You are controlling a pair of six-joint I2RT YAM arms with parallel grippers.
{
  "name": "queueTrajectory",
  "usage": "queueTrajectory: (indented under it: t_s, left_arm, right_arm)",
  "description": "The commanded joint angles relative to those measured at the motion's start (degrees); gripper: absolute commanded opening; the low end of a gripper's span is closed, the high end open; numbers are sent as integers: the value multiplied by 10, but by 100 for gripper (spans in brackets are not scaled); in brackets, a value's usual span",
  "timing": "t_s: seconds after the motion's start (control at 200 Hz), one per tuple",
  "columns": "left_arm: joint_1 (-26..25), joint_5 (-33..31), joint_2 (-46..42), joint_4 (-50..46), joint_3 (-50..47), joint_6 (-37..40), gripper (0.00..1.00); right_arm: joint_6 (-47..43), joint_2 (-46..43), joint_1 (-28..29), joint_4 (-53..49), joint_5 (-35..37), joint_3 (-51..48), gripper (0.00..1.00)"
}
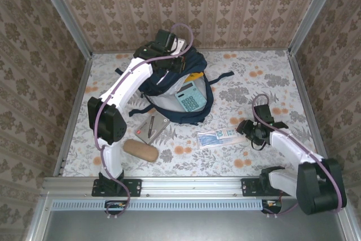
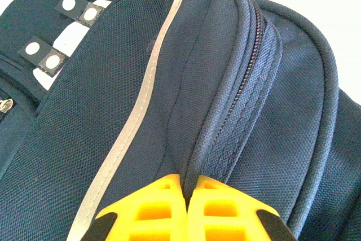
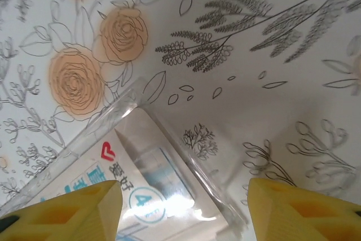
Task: Pack the student bag
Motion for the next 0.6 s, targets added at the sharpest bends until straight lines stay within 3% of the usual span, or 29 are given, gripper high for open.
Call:
queueTrajectory:
  t_s: [0.0,0.155,0.24,0.475,0.595]
  left_arm:
    - [-2,10,-28,24,15,-20,0]
    - [-2,8,-29,24,14,-19,0]
    - [-2,7,-29,25,13,-19,0]
    - [-2,8,-25,25,18,-19,0]
    - [-2,9,-23,25,20,-20,0]
  right_arm:
    - [-31,59,-10,27,-60,31,59]
    - [-46,106,-14,16,-75,58,55]
    - [-54,107,-16,20,-84,57,44]
    - [-70,43,-16,-28,-99,53,0]
    - [-65,-44,-16,-73,-102,62,0]
